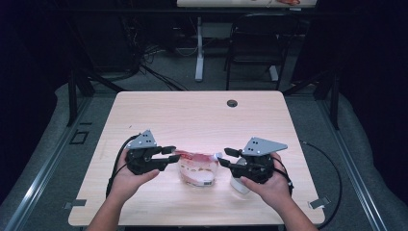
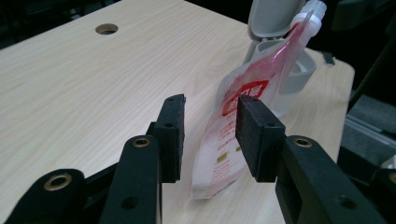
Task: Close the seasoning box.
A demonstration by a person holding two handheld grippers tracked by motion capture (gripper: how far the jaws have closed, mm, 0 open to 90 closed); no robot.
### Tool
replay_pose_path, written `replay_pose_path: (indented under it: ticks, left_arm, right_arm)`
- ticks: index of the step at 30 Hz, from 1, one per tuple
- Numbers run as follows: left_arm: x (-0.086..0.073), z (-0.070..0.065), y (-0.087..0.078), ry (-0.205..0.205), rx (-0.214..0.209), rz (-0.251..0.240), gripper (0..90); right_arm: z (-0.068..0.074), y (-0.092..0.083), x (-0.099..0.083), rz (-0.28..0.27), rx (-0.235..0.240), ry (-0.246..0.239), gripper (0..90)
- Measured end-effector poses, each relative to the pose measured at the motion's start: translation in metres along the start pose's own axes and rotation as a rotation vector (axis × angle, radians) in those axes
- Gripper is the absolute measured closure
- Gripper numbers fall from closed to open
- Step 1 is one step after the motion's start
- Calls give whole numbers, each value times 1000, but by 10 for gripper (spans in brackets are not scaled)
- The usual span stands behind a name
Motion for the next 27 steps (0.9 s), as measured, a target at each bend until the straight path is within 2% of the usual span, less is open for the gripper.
replay_pose_path:
  ticks: [3,8,12,14,18,21,27]
  left_arm:
    - [5,3,-1,-30,-14,-6,603]
    - [5,3,-1,-1,-12,-1,594]
    - [2,4,-3,-9,-14,-6,599]
    - [1,5,-5,0,-16,-12,600]
    - [-3,5,-11,-8,-43,-23,603]
    - [-8,7,-13,-6,-28,-22,604]
    - [-18,15,-16,-27,-6,-7,605]
  right_arm:
    - [1,-3,6,5,6,-13,590]
    - [2,-2,18,15,20,-29,567]
    - [3,1,26,27,26,-42,568]
    - [4,3,29,42,26,-46,597]
    - [5,8,35,58,34,-51,650]
    - [6,12,40,71,40,-65,691]
    - [8,22,48,104,58,-94,716]
Point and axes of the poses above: each handheld gripper's, and its own axes: y roughly forward along the jaws, x roughly out of its top, z roughly to its left, the point moved 2 cm from there along y, roughly forward along the jaws, and after that the axes turned 6 degrees about x, right-handed, at the moved point
